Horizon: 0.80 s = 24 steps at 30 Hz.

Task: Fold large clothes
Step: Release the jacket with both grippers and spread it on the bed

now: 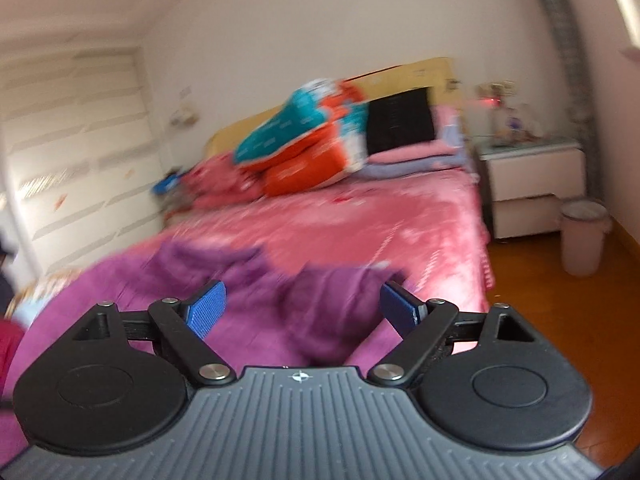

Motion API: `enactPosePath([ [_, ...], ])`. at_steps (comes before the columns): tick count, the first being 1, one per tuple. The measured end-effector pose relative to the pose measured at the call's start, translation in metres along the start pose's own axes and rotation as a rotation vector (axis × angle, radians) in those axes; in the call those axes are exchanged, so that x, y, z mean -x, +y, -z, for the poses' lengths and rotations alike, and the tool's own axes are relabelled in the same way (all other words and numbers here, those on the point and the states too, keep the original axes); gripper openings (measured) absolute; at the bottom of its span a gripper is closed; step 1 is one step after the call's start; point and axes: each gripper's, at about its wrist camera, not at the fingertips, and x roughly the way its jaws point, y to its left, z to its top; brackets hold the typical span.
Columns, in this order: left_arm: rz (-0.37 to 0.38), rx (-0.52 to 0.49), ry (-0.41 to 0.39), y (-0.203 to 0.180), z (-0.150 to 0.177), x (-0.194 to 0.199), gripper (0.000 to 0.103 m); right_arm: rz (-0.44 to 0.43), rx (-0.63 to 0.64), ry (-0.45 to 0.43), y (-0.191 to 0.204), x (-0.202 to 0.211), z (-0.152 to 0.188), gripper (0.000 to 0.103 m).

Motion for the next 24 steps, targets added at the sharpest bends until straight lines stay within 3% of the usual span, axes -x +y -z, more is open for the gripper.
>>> enactPosePath([
  [6,0.03,0.092,0.015,0.006,0.037,0.029,0.092,-0.097,0.199,0.093,0.044,0.044,0.047,0.103],
  [13,0.035,0.15,-0.005,0.007,0.064,0.049,0.092,-0.122,0.336,0.209,0.069,0.067,0.079,0.103],
  [20,0.05,0.15,-0.037,-0.001,0.078,0.069,0.092,-0.09,0.511,0.305,0.104,0.067,0.114,0.103],
  [24,0.052,0.184,-0.04,0.0,0.086,0.079,0.092,-0.064,0.66,0.292,0.126,0.076,0.146,0.103],
])
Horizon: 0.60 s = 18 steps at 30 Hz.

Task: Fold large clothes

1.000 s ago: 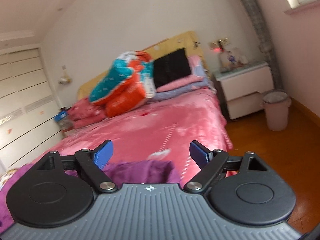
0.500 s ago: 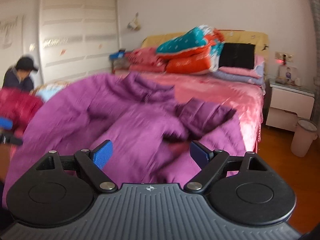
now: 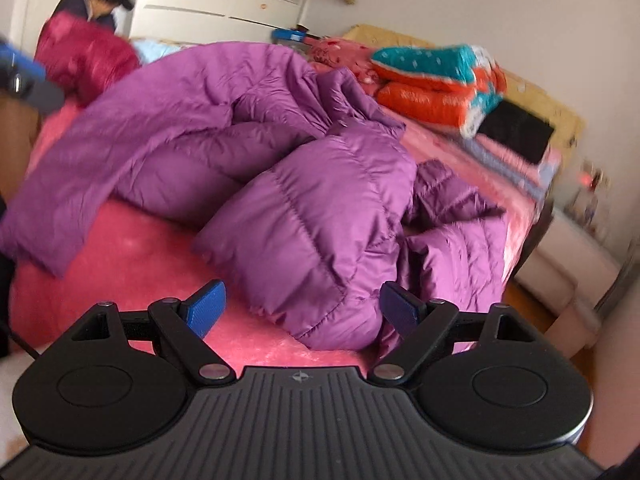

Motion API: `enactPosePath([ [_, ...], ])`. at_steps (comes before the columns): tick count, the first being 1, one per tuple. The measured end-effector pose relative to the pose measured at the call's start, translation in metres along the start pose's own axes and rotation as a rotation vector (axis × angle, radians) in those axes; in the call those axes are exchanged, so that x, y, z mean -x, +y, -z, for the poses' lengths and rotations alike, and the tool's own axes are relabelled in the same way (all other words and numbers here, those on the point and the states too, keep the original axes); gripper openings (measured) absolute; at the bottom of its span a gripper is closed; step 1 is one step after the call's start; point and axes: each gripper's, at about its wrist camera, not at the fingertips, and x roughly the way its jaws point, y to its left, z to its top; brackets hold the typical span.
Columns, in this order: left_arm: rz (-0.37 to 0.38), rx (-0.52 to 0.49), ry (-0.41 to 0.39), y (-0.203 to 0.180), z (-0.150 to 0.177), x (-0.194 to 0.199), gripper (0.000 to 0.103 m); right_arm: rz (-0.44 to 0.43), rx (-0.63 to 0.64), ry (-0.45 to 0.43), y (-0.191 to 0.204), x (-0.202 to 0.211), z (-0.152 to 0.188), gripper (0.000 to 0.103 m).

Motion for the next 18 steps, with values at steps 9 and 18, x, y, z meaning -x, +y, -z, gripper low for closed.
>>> enactPosePath([
  [9,-0.014,0.034,0.006,0.005,0.008,0.011,0.096,0.154,0.15,0.006,0.009,-0.034,0.015,0.103],
  [18,0.026,-0.074,0.023,-0.016,-0.003,-0.037,0.096,0.227,0.065,-0.133,-0.019,-0.041,0.005,0.092],
])
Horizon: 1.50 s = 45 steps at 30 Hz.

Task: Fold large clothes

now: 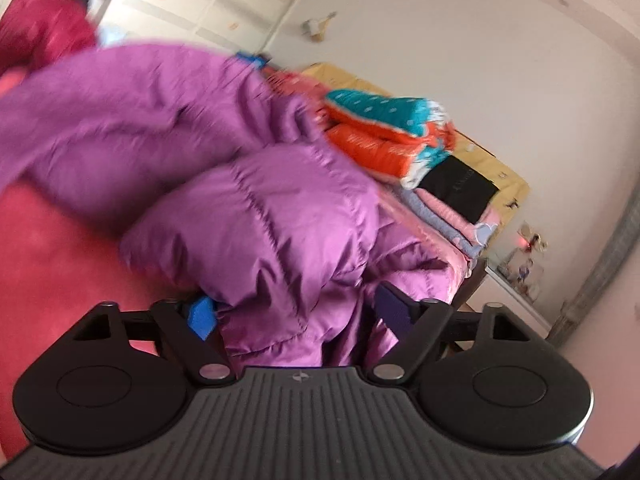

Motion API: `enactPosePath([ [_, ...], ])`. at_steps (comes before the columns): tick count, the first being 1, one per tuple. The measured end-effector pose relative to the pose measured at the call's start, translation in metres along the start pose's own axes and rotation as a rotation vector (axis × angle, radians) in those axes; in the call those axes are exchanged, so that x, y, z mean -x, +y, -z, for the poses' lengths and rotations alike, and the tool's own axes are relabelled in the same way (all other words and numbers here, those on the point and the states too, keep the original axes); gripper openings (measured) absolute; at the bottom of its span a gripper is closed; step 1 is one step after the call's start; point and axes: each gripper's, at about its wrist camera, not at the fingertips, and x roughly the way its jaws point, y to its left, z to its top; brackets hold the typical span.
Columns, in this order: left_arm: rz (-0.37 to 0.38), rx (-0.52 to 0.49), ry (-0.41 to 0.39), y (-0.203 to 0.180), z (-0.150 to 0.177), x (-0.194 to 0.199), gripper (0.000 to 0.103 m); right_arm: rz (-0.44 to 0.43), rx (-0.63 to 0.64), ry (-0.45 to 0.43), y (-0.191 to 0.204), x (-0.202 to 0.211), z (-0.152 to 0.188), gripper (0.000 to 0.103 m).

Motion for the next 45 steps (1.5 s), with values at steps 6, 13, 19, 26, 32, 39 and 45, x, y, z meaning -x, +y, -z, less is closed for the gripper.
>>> enactPosePath([
  [6,0.022,-0.191,-0.013,-0.026,-0.012,-0.052,0.096,-0.026,-0.354,0.02,-0.062,-0.016,-0.009,0.085],
  [13,-0.072,-0.43,0.028,-0.048,-0.013,-0.113,0.096,-0.051,-0.836,0.071,-0.144,-0.05,0.012,0.093],
  [19,-0.1,-0.524,0.097,-0.059,-0.003,-0.151,0.1,-0.057,-0.893,0.076,-0.151,-0.066,0.026,0.101],
  [26,-0.145,-0.468,0.096,-0.055,-0.006,-0.168,0.083,-0.151,-0.777,0.023,-0.135,-0.059,0.012,0.103],
  [32,-0.093,-0.201,0.045,-0.024,-0.034,-0.142,0.04,-0.242,-0.695,0.028,-0.118,-0.065,0.006,0.103],
  [39,-0.041,0.042,-0.034,0.009,-0.06,-0.107,0.022,-0.266,-0.69,0.028,-0.115,-0.071,-0.003,0.075],
  [45,-0.013,0.092,-0.1,0.027,-0.078,-0.09,0.016,-0.328,-0.895,0.042,-0.14,-0.066,-0.002,0.044],
])
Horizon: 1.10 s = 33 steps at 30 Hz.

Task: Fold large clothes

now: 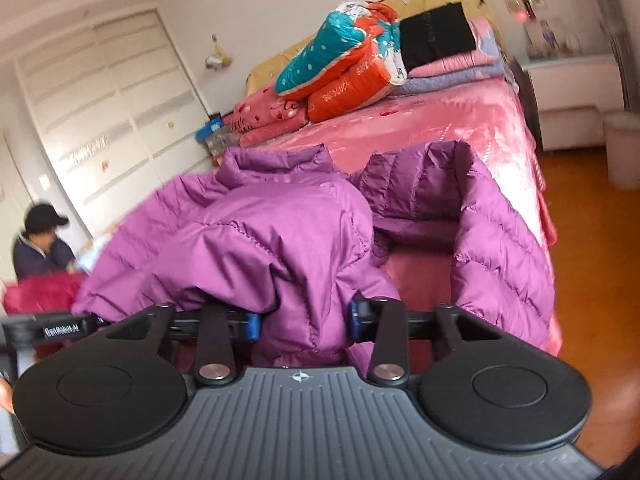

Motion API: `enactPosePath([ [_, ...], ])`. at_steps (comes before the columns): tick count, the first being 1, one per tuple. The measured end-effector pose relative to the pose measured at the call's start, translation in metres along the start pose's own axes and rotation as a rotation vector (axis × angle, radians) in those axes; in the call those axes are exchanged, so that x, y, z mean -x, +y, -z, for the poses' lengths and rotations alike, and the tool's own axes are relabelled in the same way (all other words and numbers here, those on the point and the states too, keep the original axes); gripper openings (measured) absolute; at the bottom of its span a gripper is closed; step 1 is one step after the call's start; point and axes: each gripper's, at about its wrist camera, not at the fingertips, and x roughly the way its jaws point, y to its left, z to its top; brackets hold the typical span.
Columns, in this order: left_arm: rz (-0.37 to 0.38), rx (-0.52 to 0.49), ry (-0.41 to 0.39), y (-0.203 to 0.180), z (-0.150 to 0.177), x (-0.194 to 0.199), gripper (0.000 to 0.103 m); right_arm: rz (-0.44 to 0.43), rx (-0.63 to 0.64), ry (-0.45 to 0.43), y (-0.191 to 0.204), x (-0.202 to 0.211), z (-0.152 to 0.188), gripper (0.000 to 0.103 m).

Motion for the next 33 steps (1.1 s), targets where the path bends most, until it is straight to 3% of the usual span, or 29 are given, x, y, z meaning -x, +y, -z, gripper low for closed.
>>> enactPosePath([
  [5,0.022,0.056,-0.051,0.015,-0.013,0.022,0.012,-0.082,-0.072,-0.033,0.009,0.024,-0.014,0.037],
  [12,0.035,0.076,-0.156,0.025,-0.037,0.069,0.008,-0.205,-0.231,-0.074,0.019,0.059,-0.041,0.034],
  [18,0.037,0.027,-0.196,0.031,-0.042,0.093,0.008,-0.264,-0.292,-0.119,0.034,0.091,-0.061,0.034],
  [23,0.061,-0.049,-0.064,0.027,-0.013,0.075,0.009,-0.17,-0.224,-0.095,0.04,0.101,-0.059,0.034],
  [28,0.078,-0.096,0.049,0.02,0.022,0.058,0.011,-0.006,-0.159,0.014,0.027,0.096,-0.034,0.042],
  [30,0.075,-0.098,0.07,0.017,0.032,0.052,0.012,0.06,-0.131,0.054,0.024,0.093,-0.022,0.053],
  [32,0.059,-0.095,0.081,0.019,0.039,0.047,0.012,0.127,-0.082,0.083,0.025,0.093,-0.009,0.074],
  [33,0.051,-0.086,0.084,0.02,0.041,0.044,0.012,0.152,-0.057,0.097,0.026,0.092,-0.003,0.079],
])
